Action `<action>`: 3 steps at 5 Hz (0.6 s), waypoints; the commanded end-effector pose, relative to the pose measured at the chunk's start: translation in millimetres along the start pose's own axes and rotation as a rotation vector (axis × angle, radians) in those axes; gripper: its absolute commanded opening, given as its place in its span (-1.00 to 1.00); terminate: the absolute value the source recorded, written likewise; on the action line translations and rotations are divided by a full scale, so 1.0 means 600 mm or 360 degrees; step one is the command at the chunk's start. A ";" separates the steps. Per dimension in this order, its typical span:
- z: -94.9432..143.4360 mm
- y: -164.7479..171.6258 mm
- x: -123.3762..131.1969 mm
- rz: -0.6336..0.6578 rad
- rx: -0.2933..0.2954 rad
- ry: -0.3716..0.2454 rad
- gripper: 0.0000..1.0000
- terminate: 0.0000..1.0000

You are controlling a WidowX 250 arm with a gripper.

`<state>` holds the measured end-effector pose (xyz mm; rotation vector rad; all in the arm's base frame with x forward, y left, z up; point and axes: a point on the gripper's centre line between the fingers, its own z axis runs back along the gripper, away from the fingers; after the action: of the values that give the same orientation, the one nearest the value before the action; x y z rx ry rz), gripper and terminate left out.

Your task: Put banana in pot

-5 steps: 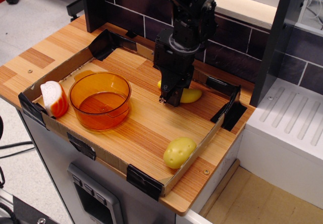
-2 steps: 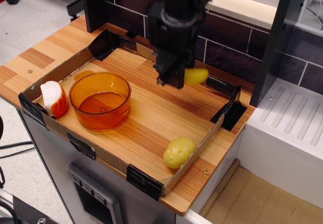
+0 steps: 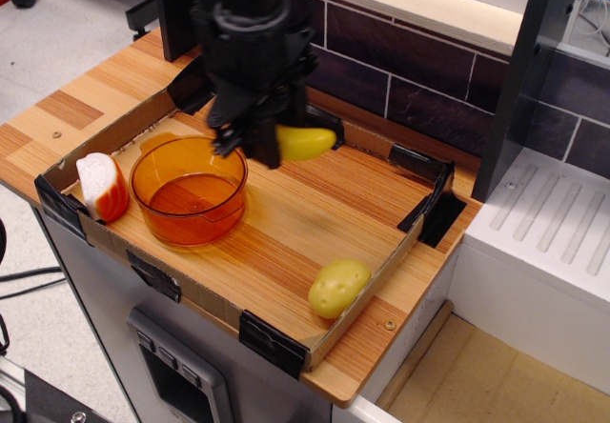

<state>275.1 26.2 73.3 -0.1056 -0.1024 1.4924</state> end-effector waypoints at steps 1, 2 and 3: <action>0.034 0.034 0.075 -0.0057 -0.0055 0.0051 -1.00 -1.00; 0.003 0.038 0.092 -0.0065 -0.0021 -0.0022 -1.00 -1.00; -0.015 0.039 0.103 -0.0053 -0.0008 -0.0068 -1.00 -1.00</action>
<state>256.7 76.8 51.3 -0.0611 -0.1142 1.4584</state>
